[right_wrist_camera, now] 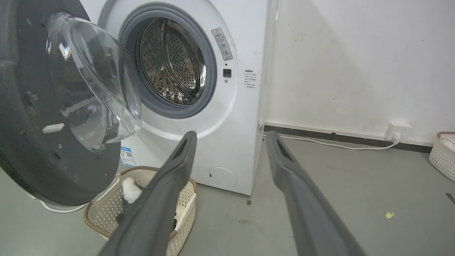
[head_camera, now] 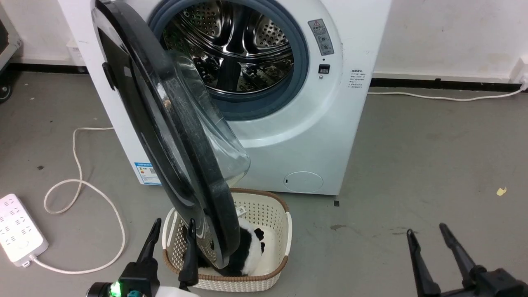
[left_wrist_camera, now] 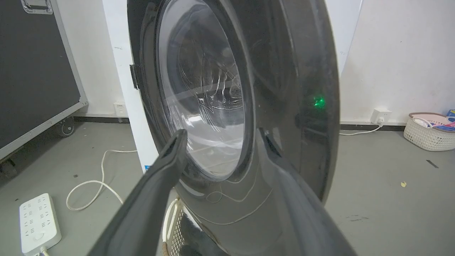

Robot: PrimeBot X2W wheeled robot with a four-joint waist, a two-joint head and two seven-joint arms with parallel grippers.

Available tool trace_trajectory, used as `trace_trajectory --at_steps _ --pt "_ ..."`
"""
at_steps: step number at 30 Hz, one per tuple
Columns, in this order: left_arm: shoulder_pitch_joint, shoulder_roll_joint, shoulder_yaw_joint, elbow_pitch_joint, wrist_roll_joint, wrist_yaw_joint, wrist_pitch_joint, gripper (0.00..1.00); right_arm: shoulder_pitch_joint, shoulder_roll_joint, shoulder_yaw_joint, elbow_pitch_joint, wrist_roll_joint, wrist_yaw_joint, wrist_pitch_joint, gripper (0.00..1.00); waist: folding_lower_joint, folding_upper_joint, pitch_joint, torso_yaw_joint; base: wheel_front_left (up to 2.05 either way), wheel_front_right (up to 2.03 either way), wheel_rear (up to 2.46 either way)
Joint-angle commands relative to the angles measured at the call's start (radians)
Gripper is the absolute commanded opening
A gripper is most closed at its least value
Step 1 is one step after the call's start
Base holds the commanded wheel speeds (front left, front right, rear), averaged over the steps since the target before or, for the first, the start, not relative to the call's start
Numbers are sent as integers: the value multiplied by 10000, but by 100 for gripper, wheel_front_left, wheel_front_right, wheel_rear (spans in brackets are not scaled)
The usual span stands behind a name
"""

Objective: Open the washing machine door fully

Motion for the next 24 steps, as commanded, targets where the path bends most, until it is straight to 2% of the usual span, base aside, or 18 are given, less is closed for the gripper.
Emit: trace_trajectory --at_steps 1,10,11,14,24 --pt "181 34 51 68 7 -49 -51 100 134 61 28 59 -44 8 -14 100 1 0 -6 -32 0 0 0" --pt "41 11 140 118 89 -109 -51 100 4 96 164 224 353 8 7 100 1 0 69 -65 0 0 0" --pt "-27 -38 210 -137 40 -105 -51 0 -56 97 155 193 400 8 -3 100 1 0 109 -49 0 0 0" --pt "-10 -55 268 -260 70 -125 -51 0 -109 97 152 176 461 8 -14 100 1 0 135 -41 0 0 0" --pt "-881 -202 1536 -2850 -333 186 -51 0 -256 98 167 122 631 8 -54 100 1 0 210 -89 0 0 0"
